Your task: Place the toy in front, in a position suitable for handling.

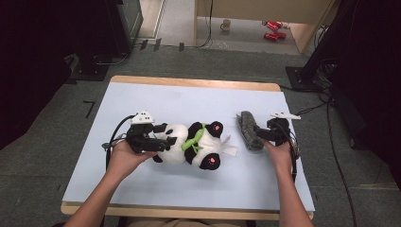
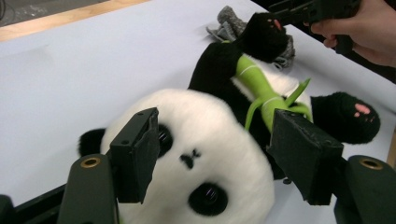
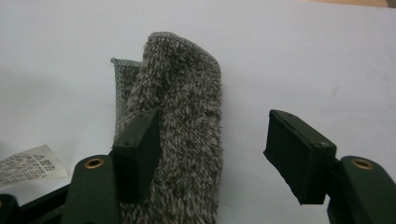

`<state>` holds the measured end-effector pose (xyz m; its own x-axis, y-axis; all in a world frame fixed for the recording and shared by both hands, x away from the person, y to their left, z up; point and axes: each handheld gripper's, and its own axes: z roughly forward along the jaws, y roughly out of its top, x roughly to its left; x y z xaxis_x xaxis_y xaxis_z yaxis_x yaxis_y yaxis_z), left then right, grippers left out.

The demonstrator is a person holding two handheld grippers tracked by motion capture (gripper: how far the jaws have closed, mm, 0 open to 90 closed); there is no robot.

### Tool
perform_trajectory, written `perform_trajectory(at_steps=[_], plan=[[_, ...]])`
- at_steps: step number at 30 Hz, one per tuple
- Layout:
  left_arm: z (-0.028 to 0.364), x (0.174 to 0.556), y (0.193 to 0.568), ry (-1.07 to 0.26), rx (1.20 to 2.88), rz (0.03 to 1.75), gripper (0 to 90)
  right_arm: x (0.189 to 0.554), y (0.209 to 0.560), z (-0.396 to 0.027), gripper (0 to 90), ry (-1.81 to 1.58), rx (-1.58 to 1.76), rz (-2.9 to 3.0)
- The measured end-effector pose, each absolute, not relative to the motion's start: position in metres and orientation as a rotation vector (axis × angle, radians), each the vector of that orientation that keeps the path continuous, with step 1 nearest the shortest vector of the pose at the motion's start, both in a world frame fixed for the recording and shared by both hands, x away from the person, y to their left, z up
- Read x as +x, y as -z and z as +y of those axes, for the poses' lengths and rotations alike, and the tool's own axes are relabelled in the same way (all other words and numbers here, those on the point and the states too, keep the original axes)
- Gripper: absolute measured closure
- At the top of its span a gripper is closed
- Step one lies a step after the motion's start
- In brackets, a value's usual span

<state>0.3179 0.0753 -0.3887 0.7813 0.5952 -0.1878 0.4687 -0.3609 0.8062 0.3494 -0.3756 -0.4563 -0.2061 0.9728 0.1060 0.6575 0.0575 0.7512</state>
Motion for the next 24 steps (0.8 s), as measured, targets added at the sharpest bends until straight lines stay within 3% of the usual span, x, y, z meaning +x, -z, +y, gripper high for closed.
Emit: perform_trajectory(at_steps=[14,24], plan=[[0.092,0.308,0.422,-0.204,2.052,0.857,33.3,0.365,0.472,-0.368,34.7,-0.998,1.656,1.983],[0.092,0.312,0.437,-0.167,1.992,0.867,25.8,0.37,0.482,-0.363,35.9,-0.928,1.639,2.028]])
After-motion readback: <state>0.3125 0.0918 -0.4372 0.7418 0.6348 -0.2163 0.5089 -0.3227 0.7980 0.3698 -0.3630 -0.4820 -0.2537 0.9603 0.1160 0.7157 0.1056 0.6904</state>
